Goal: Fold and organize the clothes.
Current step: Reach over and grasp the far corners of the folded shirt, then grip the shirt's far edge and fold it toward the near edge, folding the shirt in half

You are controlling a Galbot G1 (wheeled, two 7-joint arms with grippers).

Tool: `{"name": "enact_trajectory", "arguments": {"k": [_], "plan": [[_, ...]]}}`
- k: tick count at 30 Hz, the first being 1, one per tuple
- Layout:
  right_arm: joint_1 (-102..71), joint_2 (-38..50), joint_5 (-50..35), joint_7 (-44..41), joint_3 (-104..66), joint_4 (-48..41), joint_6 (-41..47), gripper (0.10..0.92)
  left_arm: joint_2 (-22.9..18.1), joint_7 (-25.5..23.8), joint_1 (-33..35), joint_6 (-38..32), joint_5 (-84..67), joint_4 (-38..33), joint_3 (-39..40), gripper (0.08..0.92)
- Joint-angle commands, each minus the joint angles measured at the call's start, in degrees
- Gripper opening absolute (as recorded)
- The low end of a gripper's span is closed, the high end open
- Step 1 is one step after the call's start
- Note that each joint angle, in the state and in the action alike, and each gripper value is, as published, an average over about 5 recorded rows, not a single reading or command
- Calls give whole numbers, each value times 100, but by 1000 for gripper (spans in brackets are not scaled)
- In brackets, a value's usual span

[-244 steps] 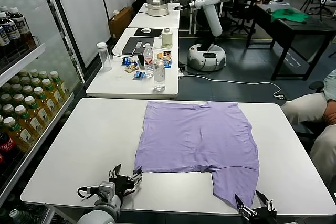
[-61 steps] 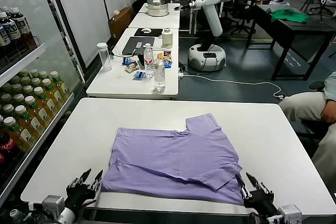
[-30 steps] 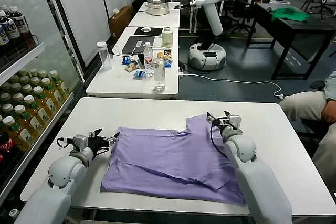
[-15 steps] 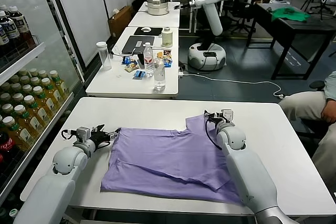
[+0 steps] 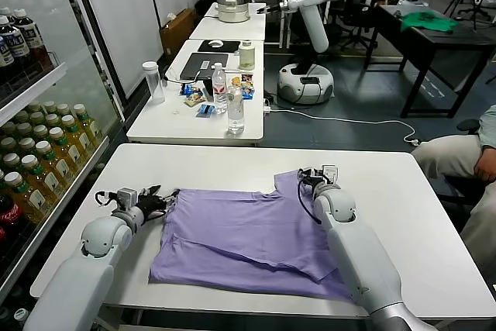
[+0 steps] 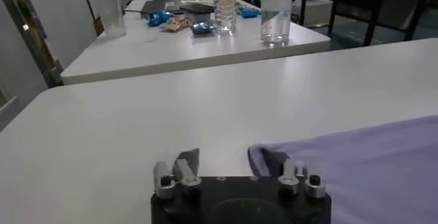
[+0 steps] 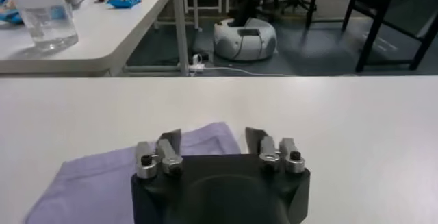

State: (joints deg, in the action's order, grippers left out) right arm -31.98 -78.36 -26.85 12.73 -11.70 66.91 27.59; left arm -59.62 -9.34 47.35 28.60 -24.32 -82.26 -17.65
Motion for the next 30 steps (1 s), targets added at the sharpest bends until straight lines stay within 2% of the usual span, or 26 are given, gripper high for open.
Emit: {"name": "enact_trajectory", "arguments": {"k": [1,8,13,17,22,30], "plan": [[15,-11,-89,-3,28,-55,-58,456,-63,-84,-2,-56,102,65,26,524],[-68,90,-111,-36,15,449,-183,257,-16,9,86,-196,-39,-108,-39,316],[-514,509,-687,245,46,1986,360,132,257,280,566,-311,-625,-785,-215,178],[-1110,999,-965,391,18,3190,550,116,407,411,1172,-390,-840,-1478,-426,94],[-2194,1452,-1047,418,-289,4255,554,116,500,497,1842,-491,-965,-2016,-757,84],[-3502,1740,-985,256,-971,4977,548,116,558,464,2772,-717,-949,-2492,-1220,84]]}}
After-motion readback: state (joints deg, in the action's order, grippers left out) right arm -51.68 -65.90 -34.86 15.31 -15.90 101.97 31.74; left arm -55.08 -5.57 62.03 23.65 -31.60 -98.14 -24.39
